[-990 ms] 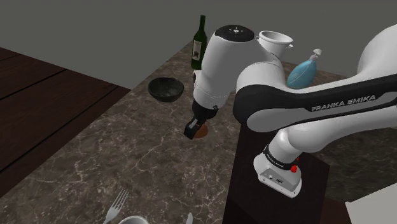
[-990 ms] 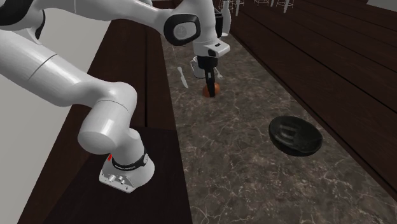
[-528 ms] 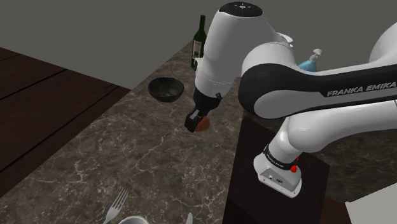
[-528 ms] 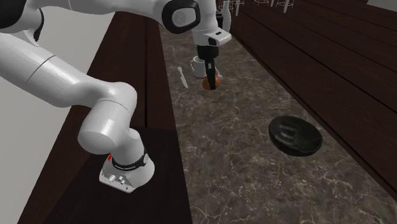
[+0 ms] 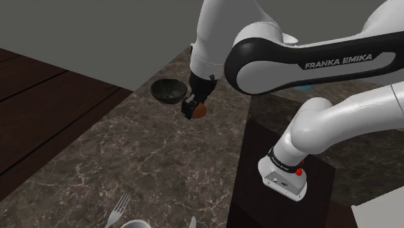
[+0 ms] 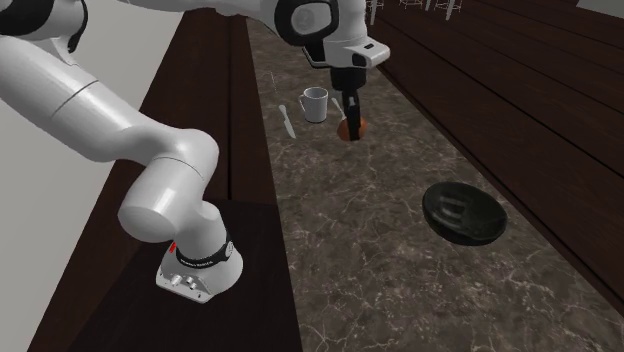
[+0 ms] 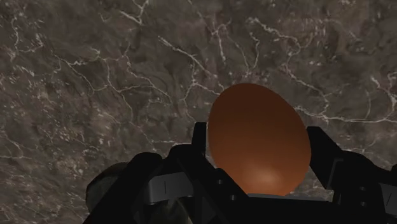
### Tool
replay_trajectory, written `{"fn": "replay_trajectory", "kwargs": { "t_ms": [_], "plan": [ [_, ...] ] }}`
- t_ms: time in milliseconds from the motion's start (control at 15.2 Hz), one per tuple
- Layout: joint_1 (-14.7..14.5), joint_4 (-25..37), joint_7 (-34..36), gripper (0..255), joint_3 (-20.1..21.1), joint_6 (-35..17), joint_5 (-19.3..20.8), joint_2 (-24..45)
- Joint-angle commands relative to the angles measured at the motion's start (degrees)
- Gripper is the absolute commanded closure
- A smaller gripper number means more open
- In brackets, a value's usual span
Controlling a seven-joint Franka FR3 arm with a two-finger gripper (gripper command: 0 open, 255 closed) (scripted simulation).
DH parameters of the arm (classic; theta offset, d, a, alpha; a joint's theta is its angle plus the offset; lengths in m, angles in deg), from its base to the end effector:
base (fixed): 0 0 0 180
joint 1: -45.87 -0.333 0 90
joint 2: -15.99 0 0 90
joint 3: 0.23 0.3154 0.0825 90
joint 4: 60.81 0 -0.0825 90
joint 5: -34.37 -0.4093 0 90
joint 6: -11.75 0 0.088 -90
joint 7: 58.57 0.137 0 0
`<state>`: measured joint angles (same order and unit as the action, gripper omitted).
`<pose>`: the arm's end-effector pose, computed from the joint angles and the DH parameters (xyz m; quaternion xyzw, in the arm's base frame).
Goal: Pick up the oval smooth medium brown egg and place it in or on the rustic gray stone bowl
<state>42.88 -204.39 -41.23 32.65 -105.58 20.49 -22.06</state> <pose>0.3285 0.2576 0.4411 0.9933 0.0720 0.0866 0.0268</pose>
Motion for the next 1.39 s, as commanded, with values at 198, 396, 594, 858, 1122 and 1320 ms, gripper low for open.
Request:
{"fn": "replay_trajectory", "kwargs": {
  "t_ms": [198,396,594,858,1122,1320],
  "plan": [
    [5.28,4.38,-3.91,255,-1.95,-3.22,4.08,7.83],
    [8.22,7.88,-5.57,255,-2.71,-4.70,6.69,13.04],
    [10.89,11.99,-6.82,255,-3.28,-5.71,9.44,18.47],
    [13.86,18.39,-7.90,255,-3.91,-6.25,13.35,26.01],
    [15.99,25.90,-8.54,255,-4.55,-5.78,17.41,33.85],
    [16.92,32.31,-8.91,255,-5.15,-4.75,20.42,39.91]
  ]
}}
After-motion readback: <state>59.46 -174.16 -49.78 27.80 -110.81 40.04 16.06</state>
